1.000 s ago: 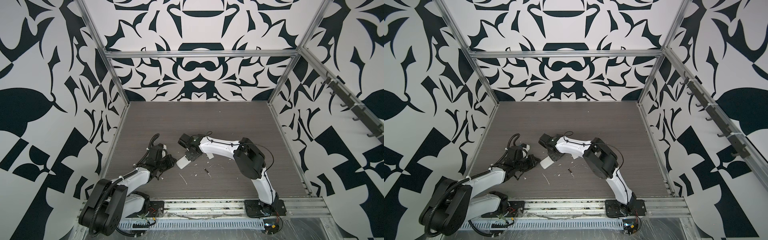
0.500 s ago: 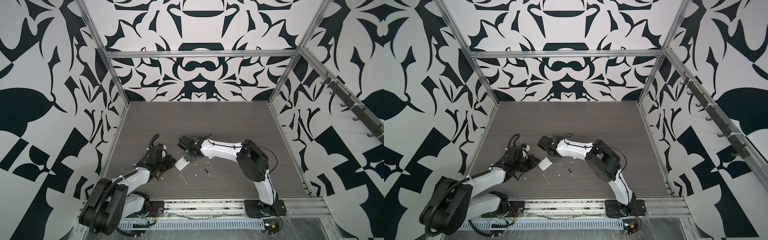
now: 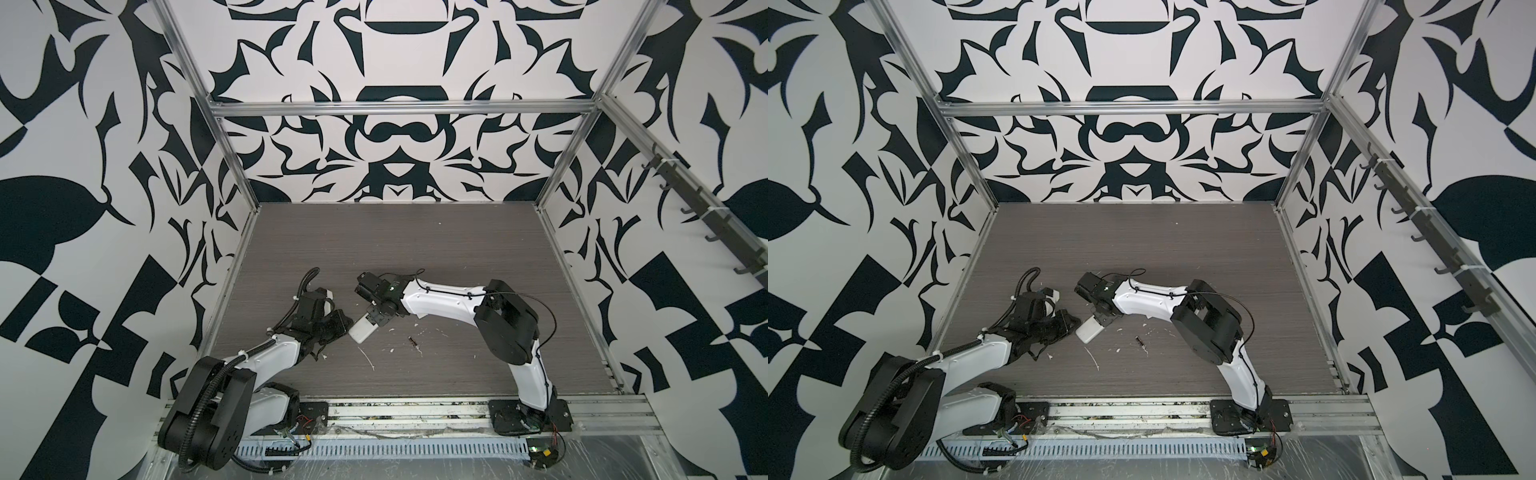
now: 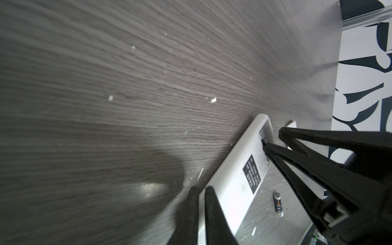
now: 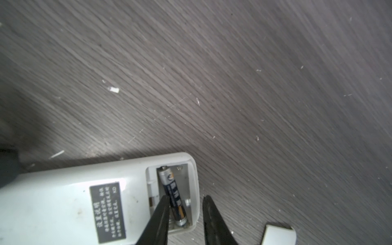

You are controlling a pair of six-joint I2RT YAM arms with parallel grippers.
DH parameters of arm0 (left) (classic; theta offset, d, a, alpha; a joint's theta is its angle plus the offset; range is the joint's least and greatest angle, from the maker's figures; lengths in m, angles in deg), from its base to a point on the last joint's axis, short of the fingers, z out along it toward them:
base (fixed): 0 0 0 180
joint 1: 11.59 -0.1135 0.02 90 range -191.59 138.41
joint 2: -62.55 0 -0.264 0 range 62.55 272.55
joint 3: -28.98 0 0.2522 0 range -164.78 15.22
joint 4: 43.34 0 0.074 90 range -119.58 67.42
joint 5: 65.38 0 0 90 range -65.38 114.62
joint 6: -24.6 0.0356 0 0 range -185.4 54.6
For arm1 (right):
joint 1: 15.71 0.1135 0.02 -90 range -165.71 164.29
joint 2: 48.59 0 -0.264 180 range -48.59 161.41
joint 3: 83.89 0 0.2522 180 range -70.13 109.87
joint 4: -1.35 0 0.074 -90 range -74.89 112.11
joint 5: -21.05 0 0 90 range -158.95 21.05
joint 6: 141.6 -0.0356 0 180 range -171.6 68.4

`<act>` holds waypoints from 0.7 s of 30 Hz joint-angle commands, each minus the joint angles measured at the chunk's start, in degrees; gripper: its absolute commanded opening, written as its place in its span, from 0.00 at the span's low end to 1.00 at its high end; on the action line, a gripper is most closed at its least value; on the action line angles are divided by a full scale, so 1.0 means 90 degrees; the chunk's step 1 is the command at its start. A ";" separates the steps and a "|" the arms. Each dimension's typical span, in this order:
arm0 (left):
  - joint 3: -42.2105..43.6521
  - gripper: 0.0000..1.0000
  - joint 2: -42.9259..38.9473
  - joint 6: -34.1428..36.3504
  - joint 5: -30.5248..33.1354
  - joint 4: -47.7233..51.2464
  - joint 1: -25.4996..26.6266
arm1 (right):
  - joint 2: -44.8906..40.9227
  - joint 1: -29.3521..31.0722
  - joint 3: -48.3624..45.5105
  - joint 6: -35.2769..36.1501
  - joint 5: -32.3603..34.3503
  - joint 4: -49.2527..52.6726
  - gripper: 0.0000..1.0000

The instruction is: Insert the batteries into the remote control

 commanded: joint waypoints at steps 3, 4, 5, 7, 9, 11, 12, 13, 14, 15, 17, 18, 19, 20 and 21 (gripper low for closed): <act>-0.0054 0.12 0.0083 0.0076 0.0036 0.0072 0.0008 | 0.0113 0.0040 0.0367 0.0172 0.0140 0.0020 0.28; -0.0048 0.12 0.0077 0.0081 0.0035 0.0077 0.0002 | 0.0153 0.0040 0.0420 0.0210 0.0167 0.0089 0.27; -0.0040 0.12 0.0073 0.0070 0.0040 0.0079 0.0010 | 0.0181 0.0048 0.0436 0.0262 0.0169 0.0116 0.27; -0.0039 0.12 0.0067 0.0067 0.0045 0.0074 0.0008 | 0.0196 0.0078 0.0449 0.0381 0.0153 0.0088 0.27; -0.0039 0.12 0.0074 0.0066 0.0052 0.0072 0.0009 | 0.0169 0.0099 0.0448 0.0508 0.0098 0.0052 0.27; -0.0043 0.12 0.0097 0.0067 0.0046 0.0062 0.0010 | 0.0138 0.0109 0.0500 0.0591 -0.0018 0.0088 0.25; -0.0048 0.12 0.0094 0.0077 0.0038 0.0062 0.0003 | 0.0130 0.0107 0.0549 0.0628 -0.0075 0.0153 0.24; -0.0050 0.12 0.0107 0.0073 0.0044 0.0067 0.0009 | 0.0127 0.0117 0.0633 0.0665 -0.0149 0.0247 0.23; -0.0049 0.12 0.0103 0.0071 0.0042 0.0068 0.0009 | 0.0144 0.0118 0.0722 0.0730 -0.0240 0.0362 0.23; -0.0048 0.12 0.0108 0.0067 0.0045 0.0062 0.0005 | 0.0172 0.0118 0.0818 0.0781 -0.0260 0.0487 0.23; -0.0049 0.12 0.0109 0.0074 0.0055 0.0062 0.0010 | 0.0246 0.0126 0.1001 0.0901 -0.0433 0.0717 0.22; -0.0050 0.12 0.0116 0.0078 0.0057 0.0067 0.0010 | 0.0287 0.0118 0.1114 0.0990 -0.0499 0.0876 0.21; -0.0049 0.12 0.0116 0.0066 0.0054 0.0062 0.0010 | 0.0320 0.0118 0.1197 0.1077 -0.0521 0.0981 0.20; -0.0048 0.12 0.0116 0.0066 0.0054 0.0062 0.0010 | 0.0349 0.0118 0.1269 0.1161 -0.0567 0.1058 0.18; -0.0048 0.12 0.0106 0.0071 0.0061 0.0072 0.0005 | 0.0384 0.0118 0.1349 0.1250 -0.0621 0.1131 0.16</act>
